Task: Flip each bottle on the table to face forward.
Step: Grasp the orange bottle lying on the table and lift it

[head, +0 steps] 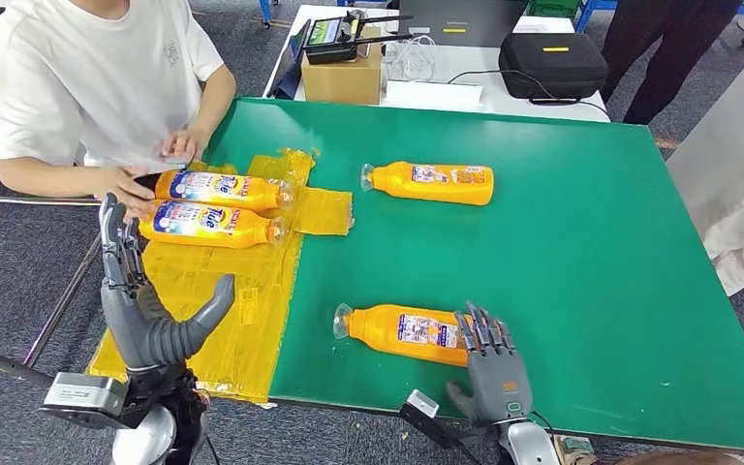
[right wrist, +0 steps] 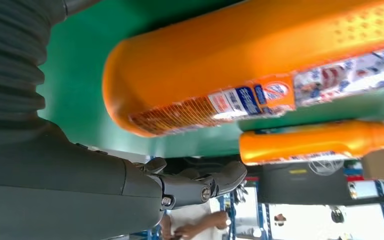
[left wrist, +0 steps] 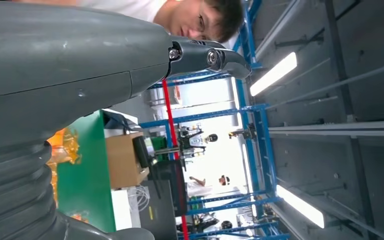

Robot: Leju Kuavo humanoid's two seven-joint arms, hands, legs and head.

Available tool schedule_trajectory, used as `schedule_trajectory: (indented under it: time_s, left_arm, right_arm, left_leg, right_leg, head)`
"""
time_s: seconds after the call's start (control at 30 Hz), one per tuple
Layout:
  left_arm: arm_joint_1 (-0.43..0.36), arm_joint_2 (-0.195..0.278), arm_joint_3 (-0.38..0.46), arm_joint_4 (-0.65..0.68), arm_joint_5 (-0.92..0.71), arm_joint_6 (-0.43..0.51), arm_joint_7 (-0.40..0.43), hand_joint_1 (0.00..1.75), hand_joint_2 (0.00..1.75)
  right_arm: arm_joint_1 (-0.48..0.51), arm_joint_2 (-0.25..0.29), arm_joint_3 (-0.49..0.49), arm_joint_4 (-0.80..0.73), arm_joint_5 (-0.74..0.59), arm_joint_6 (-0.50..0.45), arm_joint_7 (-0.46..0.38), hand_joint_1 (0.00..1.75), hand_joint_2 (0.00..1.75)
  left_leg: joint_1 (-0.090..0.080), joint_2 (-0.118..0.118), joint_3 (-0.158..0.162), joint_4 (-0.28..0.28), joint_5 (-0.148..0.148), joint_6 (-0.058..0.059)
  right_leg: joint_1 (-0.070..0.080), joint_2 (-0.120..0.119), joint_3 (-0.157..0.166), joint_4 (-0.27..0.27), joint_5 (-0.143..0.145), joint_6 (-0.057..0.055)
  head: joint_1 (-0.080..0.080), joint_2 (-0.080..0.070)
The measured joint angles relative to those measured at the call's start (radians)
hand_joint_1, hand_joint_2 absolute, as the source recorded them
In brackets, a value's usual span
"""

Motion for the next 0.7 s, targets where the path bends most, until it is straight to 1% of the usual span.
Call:
schedule_trajectory:
  time_s: [0.2, 0.6, 0.63, 0.7]
  left_arm:
    - [0.039, 0.001, 0.016, -0.027, 0.000, -0.025, -0.006, 0.00, 1.75]
    - [0.064, 0.002, 0.027, -0.039, 0.000, -0.061, -0.005, 0.00, 1.75]
    - [0.064, 0.002, 0.028, -0.040, -0.001, -0.063, -0.006, 0.00, 1.75]
    - [0.062, 0.002, 0.030, -0.039, 0.000, -0.068, -0.006, 0.00, 1.75]
  right_arm:
    - [-0.014, 0.013, -0.005, 0.008, -0.018, 0.042, 0.007, 0.00, 1.75]
    - [-0.068, 0.056, -0.014, 0.096, -0.073, 0.093, -0.013, 0.00, 1.75]
    - [-0.074, 0.058, -0.014, 0.105, -0.078, 0.096, -0.017, 0.29, 1.75]
    - [-0.088, 0.062, -0.016, 0.128, -0.092, 0.106, -0.029, 1.11, 1.75]
  left_leg:
    - [0.000, 0.000, 0.000, 0.000, 0.000, 0.000]
    - [0.000, 0.000, 0.000, 0.000, 0.000, 0.000]
    - [0.000, 0.000, 0.000, 0.000, 0.000, 0.000]
    - [0.000, 0.000, 0.001, 0.000, 0.000, 0.000]
  right_leg:
    - [0.000, 0.000, 0.000, 0.000, 0.000, 0.000]
    - [0.000, 0.000, 0.000, 0.000, 0.000, 0.000]
    - [0.000, 0.000, 0.000, 0.000, 0.000, 0.000]
    - [0.000, 0.000, 0.000, 0.000, 0.000, 0.000]
  head:
    - [0.000, 0.000]
    - [0.000, 0.000]
    - [0.000, 0.000]
    - [0.000, 0.000]
